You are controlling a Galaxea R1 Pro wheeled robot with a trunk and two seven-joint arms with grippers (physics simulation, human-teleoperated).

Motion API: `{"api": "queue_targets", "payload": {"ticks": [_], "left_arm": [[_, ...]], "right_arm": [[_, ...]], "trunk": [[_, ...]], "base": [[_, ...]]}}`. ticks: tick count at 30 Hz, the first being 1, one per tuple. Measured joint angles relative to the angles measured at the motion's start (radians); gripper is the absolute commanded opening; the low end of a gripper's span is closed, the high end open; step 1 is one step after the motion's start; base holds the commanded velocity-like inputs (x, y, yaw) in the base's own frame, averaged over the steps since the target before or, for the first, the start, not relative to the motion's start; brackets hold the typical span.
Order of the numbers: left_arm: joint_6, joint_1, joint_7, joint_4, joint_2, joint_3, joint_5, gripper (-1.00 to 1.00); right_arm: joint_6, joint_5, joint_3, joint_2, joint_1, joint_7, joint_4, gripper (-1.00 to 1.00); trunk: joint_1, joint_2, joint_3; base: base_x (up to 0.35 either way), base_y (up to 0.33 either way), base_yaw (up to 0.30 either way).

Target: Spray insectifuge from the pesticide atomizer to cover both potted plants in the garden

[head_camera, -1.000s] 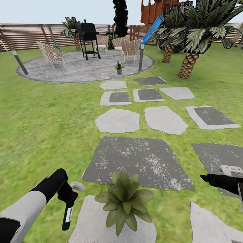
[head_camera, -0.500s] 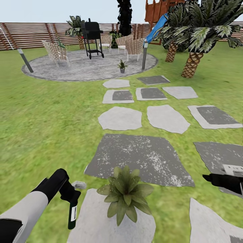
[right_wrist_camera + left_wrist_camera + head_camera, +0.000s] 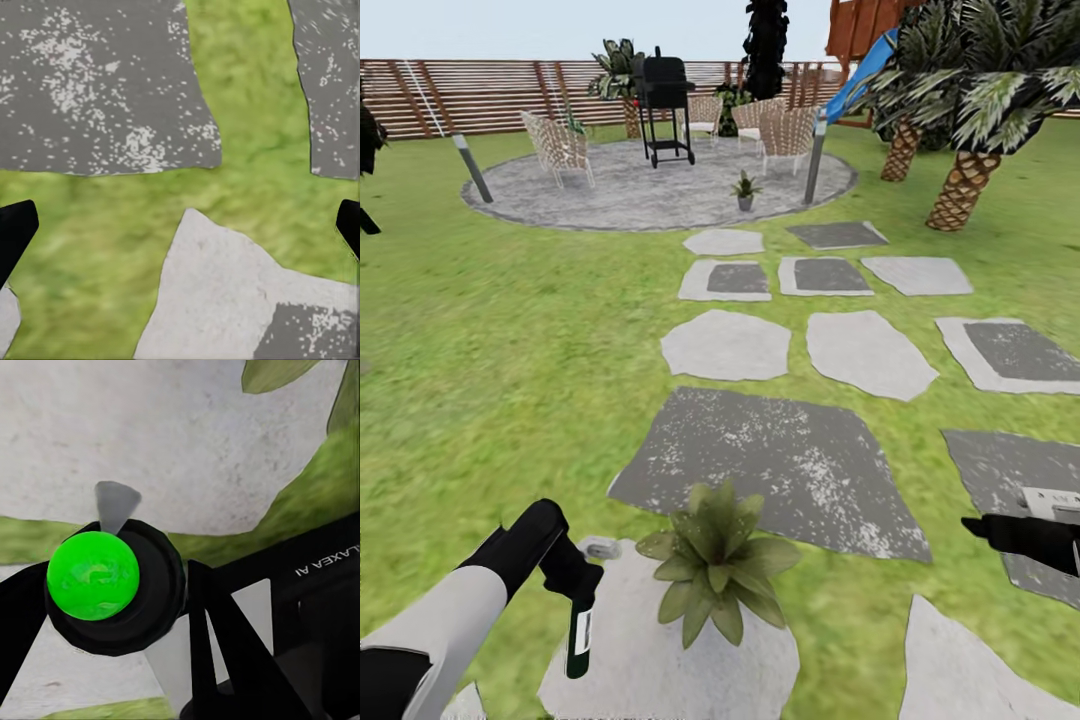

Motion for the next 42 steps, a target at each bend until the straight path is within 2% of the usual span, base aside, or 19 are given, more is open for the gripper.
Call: {"api": "queue_targets", "payload": {"ticks": [11,16,33,42], "left_arm": [[0.0,0.0,0.002,0.0,0.0,-0.002,-0.002,-1.0],[0.001,0.0,0.003,0.001,0.0,-0.006,-0.006,-1.0],[0.004,0.001,0.004,0.012,0.0,-0.011,-0.01,-1.0],[0.008,-0.011,0.003,0.011,0.002,-0.034,-0.009,-1.0]], "right_arm": [[0.0,0.0,0.0,0.0,0.001,0.0,0.0,1.0],[-0.001,0.0,0.0,0.0,0.001,0.0,0.001,1.0],[0.0,0.0,0.0,0.0,0.001,0.0,0.0,1.0],[-0.001,0.0,0.0,0.0,0.001,0.0,0.001,1.0]], "trunk": [[0.0,0.0,-0.01],[0.0,0.0,-0.015],[0.001,0.0,-0.016],[0.0,0.0,-0.016]], "base": [[0.178,-0.286,0.193],[0.055,-0.069,0.12],[-0.213,-0.201,0.006],[-0.044,-0.043,0.0]]}}
